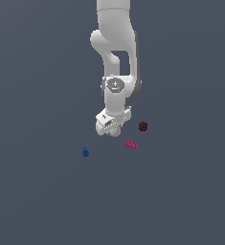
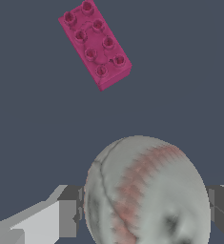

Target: Pick up a designated object from a clutter of objects.

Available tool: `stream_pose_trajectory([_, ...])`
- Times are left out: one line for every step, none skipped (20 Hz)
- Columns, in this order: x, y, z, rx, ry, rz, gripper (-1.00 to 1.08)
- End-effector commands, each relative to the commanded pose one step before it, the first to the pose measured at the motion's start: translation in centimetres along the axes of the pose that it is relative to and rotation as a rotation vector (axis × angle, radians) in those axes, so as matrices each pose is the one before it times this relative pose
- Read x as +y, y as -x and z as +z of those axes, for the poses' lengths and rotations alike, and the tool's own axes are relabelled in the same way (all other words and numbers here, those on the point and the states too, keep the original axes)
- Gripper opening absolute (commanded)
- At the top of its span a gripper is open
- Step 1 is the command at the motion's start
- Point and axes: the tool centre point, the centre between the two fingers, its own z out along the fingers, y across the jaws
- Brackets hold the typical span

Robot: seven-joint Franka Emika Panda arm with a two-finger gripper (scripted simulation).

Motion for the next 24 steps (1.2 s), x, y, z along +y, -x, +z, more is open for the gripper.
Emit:
stream_pose_trajectory([-0.084,0.000,0.114,-0.00143,-0.00131,-0.00144,-1.00])
stream_pose_trajectory([0.066,-0.010,-0.106,0.00134,0.00131,0.00089,-1.00])
stream_pose_trajectory([-0.004,-0.011,-0.022,0.00000,0.00000,0.00000,-1.00])
stream_pose_trajectory([-0.014,-0.034,-0.065,0.00000,0.00000,0.00000,-1.00])
stream_pose_trajectory([-0.023,-0.056,-0.109,0.00000,0.00000,0.00000,-1.00])
stream_pose_trajectory([-0.032,-0.079,-0.152,0.00000,0.00000,0.00000,-1.00])
stream_pose_trajectory([-0.040,-0.101,-0.196,0.00000,0.00000,0.00000,-1.00])
stream_pose_trajectory([-0.049,-0.124,-0.239,0.00000,0.00000,0.00000,-1.00])
stream_pose_trajectory([-0.058,-0.146,-0.282,0.00000,0.00000,0.00000,-1.00])
stream_pose_trajectory([-0.067,-0.169,-0.325,0.00000,0.00000,0.00000,-1.00])
stream_pose_trajectory([-0.076,-0.191,-0.368,0.00000,0.00000,0.00000,-1.00])
stream_pose_trajectory([-0.084,-0.213,-0.411,0.00000,0.00000,0.00000,-1.00])
stream_pose_trajectory([-0.093,-0.235,-0.453,0.00000,0.00000,0.00000,-1.00])
stream_pose_trajectory([-0.101,-0.257,-0.496,0.00000,0.00000,0.00000,-1.00])
stream_pose_trajectory([-0.109,-0.279,-0.538,0.00000,0.00000,0.00000,-1.00])
stream_pose_trajectory([-0.118,-0.301,-0.581,0.00000,0.00000,0.00000,-1.00])
stream_pose_trajectory([-0.126,-0.323,-0.624,0.00000,0.00000,0.00000,-1.00])
stream_pose_trajectory([-0.147,-0.355,-0.659,-0.00034,0.00023,-0.00026,-1.00])
stream_pose_trajectory([-0.143,-0.369,-0.711,0.00000,0.00000,0.00000,-1.00])
stream_pose_trajectory([-0.151,-0.392,-0.755,0.00000,0.00000,0.00000,-1.00])
stream_pose_trajectory([-0.160,-0.416,-0.799,0.00000,0.00000,0.00000,-1.00])
stream_pose_trajectory([-0.182,-0.449,-0.831,-0.00035,0.00019,-0.00028,-1.00])
stream_pose_trajectory([-0.170,-0.447,-0.857,0.00000,0.00000,0.00000,-1.00])
stream_pose_trajectory([-0.170,-0.450,-0.860,0.00000,0.00000,0.00000,-1.00])
